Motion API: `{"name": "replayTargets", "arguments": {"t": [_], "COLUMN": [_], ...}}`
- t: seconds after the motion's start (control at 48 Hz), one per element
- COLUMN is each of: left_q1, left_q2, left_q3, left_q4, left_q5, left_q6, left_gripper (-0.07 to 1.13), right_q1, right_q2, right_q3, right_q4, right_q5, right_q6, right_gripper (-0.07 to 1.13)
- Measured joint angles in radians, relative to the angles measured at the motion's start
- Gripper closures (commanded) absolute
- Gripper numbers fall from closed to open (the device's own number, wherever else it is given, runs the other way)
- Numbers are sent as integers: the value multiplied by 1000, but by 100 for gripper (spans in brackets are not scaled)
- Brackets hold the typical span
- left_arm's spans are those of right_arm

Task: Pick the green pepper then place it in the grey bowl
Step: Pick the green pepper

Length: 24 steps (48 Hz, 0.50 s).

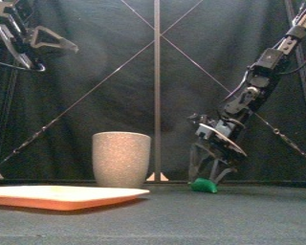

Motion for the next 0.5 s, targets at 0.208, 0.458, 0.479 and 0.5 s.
{"name": "replayTargets", "arguments": {"t": [0.208,0.458,0.479,0.5], "left_q1": [0,0,0,0], "left_q2": [-6,-6,-8,-6], "left_q3": [0,0,0,0], "left_q4": [0,0,0,0], "left_q5": [0,-2,0,-2], "left_q6": [0,2,0,2], "left_gripper": [103,103,103,103], "right_q1": [15,34,35,38], "right_q2": [29,34,34,34], "right_q3": [-25,-40,-41,-41], "right_q4": [-2,-2,-2,-2], "right_q5": [-5,15,21,25], "right_q6": [0,3,3,3], "right_gripper": [23,39,40,40]}}
